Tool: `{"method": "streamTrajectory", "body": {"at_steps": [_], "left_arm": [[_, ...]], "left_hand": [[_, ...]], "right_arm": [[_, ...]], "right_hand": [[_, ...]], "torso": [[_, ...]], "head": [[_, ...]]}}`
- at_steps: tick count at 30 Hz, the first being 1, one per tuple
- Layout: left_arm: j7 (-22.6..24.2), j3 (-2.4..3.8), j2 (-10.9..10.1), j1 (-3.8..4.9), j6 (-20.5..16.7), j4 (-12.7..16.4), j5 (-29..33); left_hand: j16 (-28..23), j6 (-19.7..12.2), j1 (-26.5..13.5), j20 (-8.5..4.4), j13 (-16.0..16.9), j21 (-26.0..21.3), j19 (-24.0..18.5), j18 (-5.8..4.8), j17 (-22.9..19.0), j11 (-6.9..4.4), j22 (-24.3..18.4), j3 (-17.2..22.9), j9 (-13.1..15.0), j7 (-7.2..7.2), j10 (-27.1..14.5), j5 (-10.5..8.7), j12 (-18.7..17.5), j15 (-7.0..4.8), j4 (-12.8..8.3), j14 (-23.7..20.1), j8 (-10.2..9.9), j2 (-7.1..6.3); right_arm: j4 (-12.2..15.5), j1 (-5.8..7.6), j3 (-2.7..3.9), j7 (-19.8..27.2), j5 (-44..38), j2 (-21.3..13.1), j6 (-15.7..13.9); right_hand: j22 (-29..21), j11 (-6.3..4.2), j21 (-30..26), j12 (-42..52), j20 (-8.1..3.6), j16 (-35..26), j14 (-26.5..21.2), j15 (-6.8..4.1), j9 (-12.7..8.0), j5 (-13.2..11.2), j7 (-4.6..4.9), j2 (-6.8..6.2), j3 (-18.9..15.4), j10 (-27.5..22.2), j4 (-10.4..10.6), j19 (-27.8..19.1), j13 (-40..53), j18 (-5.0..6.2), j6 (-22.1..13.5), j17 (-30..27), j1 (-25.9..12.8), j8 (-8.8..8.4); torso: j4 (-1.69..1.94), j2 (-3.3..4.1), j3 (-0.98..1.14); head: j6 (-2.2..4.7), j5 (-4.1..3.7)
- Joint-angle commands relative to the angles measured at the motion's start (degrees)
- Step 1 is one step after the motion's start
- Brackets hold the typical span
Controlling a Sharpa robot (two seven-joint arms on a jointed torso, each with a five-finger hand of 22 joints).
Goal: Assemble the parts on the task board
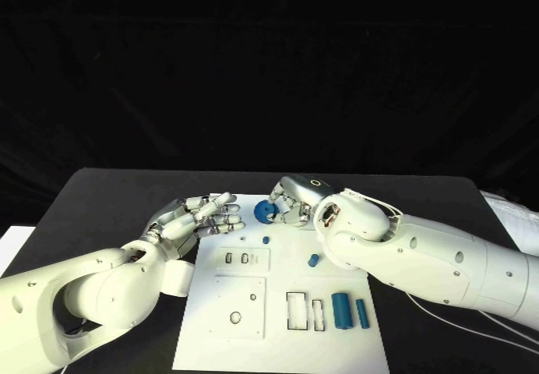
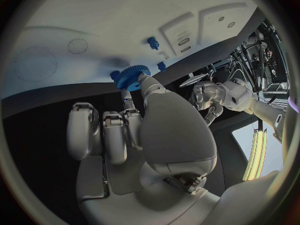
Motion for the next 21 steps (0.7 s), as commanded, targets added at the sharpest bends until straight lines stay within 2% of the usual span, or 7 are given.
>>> {"method": "streamTrajectory", "body": {"at_steps": [1, 14, 21], "left_arm": [[0.14, 0.05, 0.17, 0.06, 1.30, 0.06, 0.07], [0.05, 0.05, 0.26, 0.06, 1.47, 0.06, 0.07], [-0.04, 0.05, 0.23, 0.06, 1.50, 0.04, 0.07]], "left_hand": [[-0.22, -0.13, 0.34, 0.22, -0.08, -0.40, 0.17, 0.59, 0.12, 0.36, -0.08, 0.08, -0.05, 0.30, -0.25, -0.25, -0.34, 0.13, -0.46, -0.20, -0.25, 0.23], [-0.22, -0.13, 0.34, 0.22, -0.08, -0.40, 0.17, 0.59, 0.12, 0.36, -0.08, 0.08, -0.05, 0.30, -0.25, -0.25, -0.34, 0.13, -0.46, -0.20, -0.25, 0.23], [-0.22, -0.13, 0.34, 0.22, -0.08, -0.40, 0.17, 0.59, 0.12, 0.36, -0.08, 0.08, -0.05, 0.30, -0.25, -0.25, -0.34, 0.13, -0.46, -0.20, -0.25, 0.23]], "right_arm": [[-1.01, -0.01, -0.14, -0.05, -0.53, 0.83, 1.03], [-4.26, 0.00, -0.81, -0.19, -0.52, 3.65, 1.94], [-4.57, 0.02, -0.96, 0.25, -0.48, 4.11, 1.51]], "right_hand": [[0.09, -0.33, 0.32, 0.20, -0.05, 0.35, 5.65, -0.29, 0.21, -0.05, -0.52, -0.04, 0.49, 3.09, -0.02, 0.54, 8.63, -1.14, 0.66, 13.97, -0.65, 0.14], [0.10, -0.21, 0.31, -0.14, 0.00, 0.27, 5.60, -0.21, 0.13, -1.04, -0.36, -0.36, 0.74, 2.95, -0.14, 0.51, 8.47, -1.14, 0.34, 13.76, -1.05, -0.27], [-0.14, 0.43, 0.15, -1.11, 0.39, 0.13, 5.53, 0.32, -0.27, -3.54, 0.37, -1.74, 0.05, 2.57, 0.13, 0.30, 7.93, -1.11, -1.46, 13.42, -2.78, -1.65]], "torso": [[-0.07, 0.02, 0.02], [-0.13, 0.02, 0.08], [-0.22, 0.01, 0.09]], "head": [[-0.09, 0.14], [-0.42, 0.43], [-0.47, 0.56]]}}
